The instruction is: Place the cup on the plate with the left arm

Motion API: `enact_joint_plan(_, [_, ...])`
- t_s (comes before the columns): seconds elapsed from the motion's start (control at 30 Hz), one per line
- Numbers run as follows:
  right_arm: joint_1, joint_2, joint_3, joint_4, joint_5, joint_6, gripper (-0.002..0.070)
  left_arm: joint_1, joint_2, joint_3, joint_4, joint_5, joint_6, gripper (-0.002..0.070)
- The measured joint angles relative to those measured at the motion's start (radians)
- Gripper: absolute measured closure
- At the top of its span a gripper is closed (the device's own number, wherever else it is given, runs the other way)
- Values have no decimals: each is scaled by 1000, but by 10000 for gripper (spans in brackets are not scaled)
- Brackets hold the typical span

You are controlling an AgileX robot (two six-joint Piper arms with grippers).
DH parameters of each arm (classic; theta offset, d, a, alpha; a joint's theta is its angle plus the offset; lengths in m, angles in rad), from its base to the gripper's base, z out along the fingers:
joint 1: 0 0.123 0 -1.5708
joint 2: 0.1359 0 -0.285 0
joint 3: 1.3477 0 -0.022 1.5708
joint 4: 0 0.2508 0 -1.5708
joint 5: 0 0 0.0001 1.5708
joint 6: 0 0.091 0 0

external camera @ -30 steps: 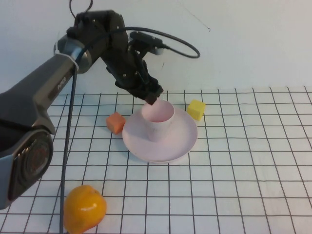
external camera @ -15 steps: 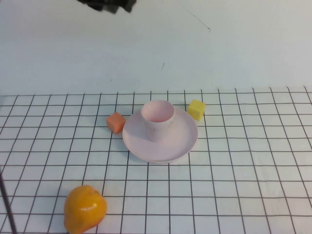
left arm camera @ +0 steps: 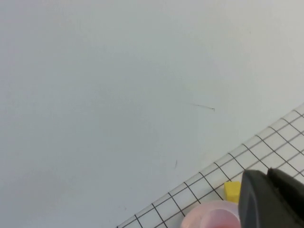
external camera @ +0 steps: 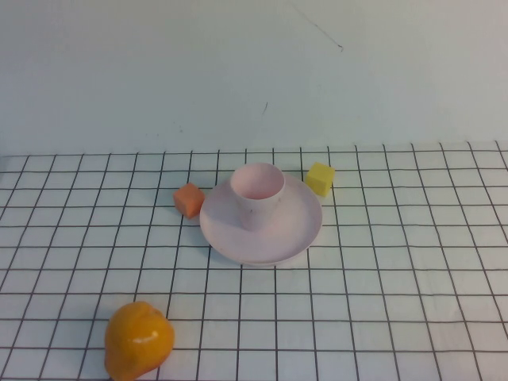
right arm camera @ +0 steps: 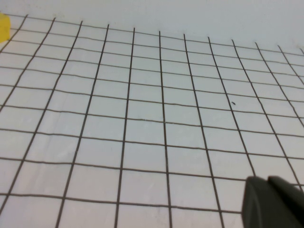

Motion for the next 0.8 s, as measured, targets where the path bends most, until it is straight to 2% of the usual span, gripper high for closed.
enact_joint_plan(0.13, [0, 0, 0, 0, 0, 0, 678, 0, -150, 261, -32, -149, -9, 675])
enact_joint_plan(0.3, [0, 0, 0, 0, 0, 0, 678, 0, -331, 621, -145, -451, 8, 675])
enact_joint_plan(0.43, [0, 0, 0, 0, 0, 0, 678, 0, -432, 838, -158, -638, 63, 675])
enact_joint_plan(0.63, [0, 0, 0, 0, 0, 0, 678, 0, -497, 1017, -151, -685, 106, 676])
enact_joint_plan(0.8, [0, 0, 0, 0, 0, 0, 678, 0, -488, 1063, -166, -690, 107, 676])
